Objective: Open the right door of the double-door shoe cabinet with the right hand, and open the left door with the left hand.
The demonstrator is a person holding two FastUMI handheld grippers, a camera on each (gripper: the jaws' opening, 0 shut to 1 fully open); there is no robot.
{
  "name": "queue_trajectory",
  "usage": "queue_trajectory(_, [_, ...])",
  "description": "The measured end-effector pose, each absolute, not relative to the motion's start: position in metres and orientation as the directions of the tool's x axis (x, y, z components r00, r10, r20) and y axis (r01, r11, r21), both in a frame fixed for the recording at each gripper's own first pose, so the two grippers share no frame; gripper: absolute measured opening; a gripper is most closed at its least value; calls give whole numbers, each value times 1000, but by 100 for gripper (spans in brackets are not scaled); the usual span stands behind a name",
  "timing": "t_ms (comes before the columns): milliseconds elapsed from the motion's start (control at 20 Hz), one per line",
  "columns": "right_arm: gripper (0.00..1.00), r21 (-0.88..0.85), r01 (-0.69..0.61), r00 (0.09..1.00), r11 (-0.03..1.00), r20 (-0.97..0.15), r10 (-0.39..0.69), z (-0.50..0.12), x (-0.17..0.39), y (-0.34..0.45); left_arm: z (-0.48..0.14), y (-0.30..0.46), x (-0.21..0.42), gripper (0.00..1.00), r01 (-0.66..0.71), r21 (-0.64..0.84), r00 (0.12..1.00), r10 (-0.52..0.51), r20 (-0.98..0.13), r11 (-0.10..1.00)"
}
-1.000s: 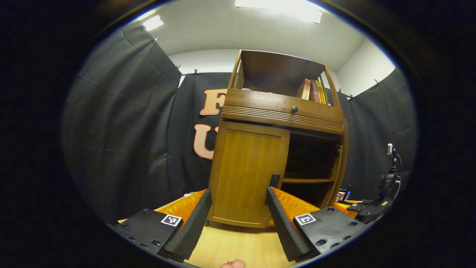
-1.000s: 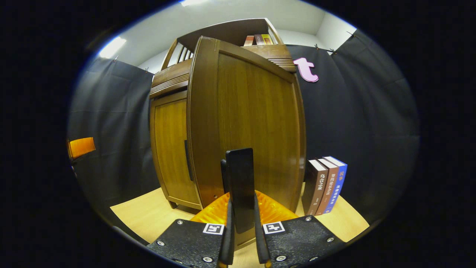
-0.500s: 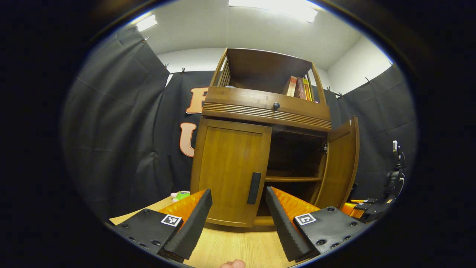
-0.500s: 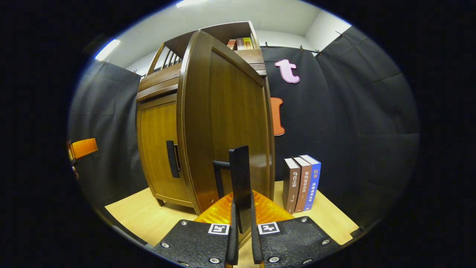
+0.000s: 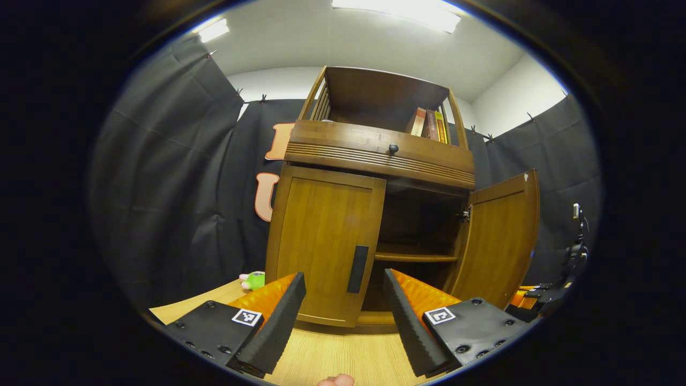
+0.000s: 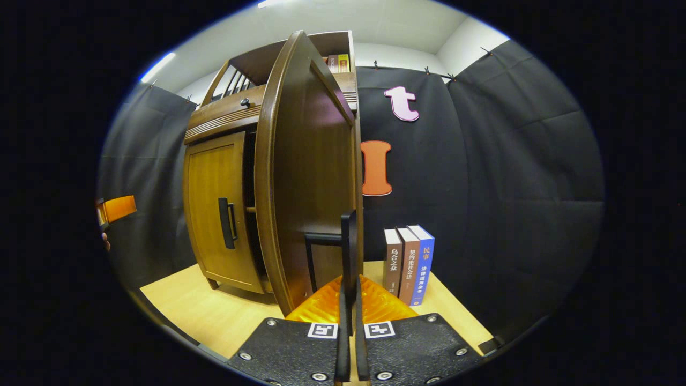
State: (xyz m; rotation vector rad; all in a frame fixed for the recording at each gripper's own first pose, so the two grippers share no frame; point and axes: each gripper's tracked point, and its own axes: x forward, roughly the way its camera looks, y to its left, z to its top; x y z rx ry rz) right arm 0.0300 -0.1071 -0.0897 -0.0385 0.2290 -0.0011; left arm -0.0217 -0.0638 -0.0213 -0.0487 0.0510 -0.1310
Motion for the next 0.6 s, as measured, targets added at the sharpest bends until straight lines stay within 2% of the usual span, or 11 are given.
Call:
queue_trajectory(100, [1,-23,-5,973,1000,-233,0,-88,30,-120,-24,-65,-20,95,129,-51,990,-132,-52,990])
queue_trajectory(150, [10,-3,-11,974,1000,-226,10,-87,31,-123,-26,-65,-19,95,128,-51,990,-131,-56,990])
queue_trajectory(200, [10,7,-19,975,1000,-219,20,-86,30,-129,-28,-65,-19,94,127,-51,990,-130,-60,991])
queue_trajectory(250, [0,18,-29,976,999,-217,32,-87,31,-133,-29,-64,-19,94,125,-52,990,-128,-65,991])
queue_trajectory(600, [1,38,-139,964,990,-226,144,-87,37,-158,-25,-52,-24,95,108,-39,992,-110,-62,993])
